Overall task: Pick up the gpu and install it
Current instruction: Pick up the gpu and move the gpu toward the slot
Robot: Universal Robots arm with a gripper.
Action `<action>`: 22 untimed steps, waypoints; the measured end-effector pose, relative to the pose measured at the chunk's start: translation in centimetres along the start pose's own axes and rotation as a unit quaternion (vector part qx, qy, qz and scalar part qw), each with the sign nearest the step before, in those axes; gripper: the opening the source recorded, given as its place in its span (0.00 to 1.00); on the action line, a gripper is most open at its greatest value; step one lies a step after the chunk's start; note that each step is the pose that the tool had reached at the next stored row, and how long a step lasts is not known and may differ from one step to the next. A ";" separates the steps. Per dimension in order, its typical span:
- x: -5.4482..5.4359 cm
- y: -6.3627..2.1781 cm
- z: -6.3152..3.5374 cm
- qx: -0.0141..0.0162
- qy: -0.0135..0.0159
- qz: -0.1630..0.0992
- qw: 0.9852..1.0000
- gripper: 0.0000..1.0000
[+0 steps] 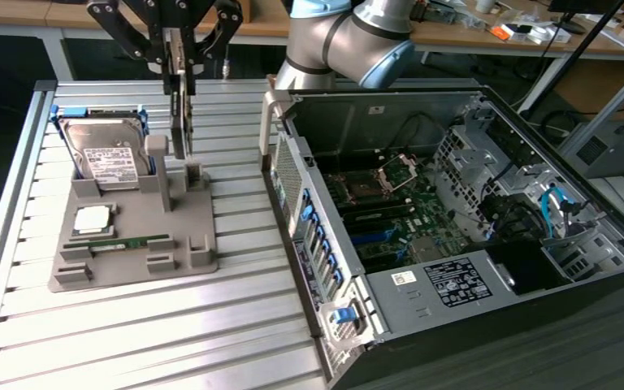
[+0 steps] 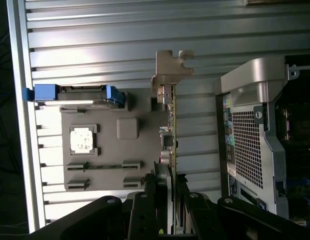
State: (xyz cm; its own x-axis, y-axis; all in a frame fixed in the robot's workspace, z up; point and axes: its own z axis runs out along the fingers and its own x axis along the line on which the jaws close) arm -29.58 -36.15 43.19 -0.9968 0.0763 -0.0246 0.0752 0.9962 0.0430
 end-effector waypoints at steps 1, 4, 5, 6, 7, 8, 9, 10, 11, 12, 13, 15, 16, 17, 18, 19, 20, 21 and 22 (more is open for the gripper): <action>0.0 0.00 -0.05 0.000 0.000 0.000 1.000 0.27; 0.0 0.00 -0.06 0.000 0.000 0.000 1.000 0.27; 0.0 0.00 -0.07 0.000 0.000 0.000 1.000 0.27; 0.0 0.00 -0.07 0.000 0.000 0.000 1.000 0.27; 0.0 -0.03 -0.09 0.000 0.000 0.000 1.000 0.27; 0.0 -0.09 -0.08 0.000 0.000 0.000 1.000 0.27; -0.1 -0.11 -0.08 0.000 0.000 0.000 1.000 0.27; -0.1 -0.14 -0.07 0.000 0.000 0.000 1.000 0.27; -0.1 -0.17 -0.07 0.000 0.000 0.000 1.000 0.27; -0.2 -0.19 -0.07 0.000 0.000 0.000 1.000 0.27; -0.2 -0.21 -0.07 0.000 0.000 0.000 1.000 0.27; -0.3 -0.24 -0.08 0.000 0.000 0.000 1.000 0.27; -0.3 -0.26 -0.08 0.000 0.000 0.000 1.000 0.27; -0.4 -0.27 -0.08 0.000 0.000 0.000 1.000 0.27; -0.4 -0.28 -0.07 0.000 0.000 0.000 1.000 0.27; -0.5 -0.29 -0.07 0.000 0.000 0.000 1.000 0.27; -0.6 -0.31 -0.07 0.001 0.000 0.000 1.000 0.27; -0.7 -0.31 -0.07 0.001 0.000 0.000 1.000 0.27; -0.8 -0.31 -0.07 0.001 0.000 0.000 1.000 0.27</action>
State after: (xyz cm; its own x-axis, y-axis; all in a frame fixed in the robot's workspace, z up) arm -28.81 -36.52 43.26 -0.9968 0.0763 -0.0247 0.0753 0.9963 0.0404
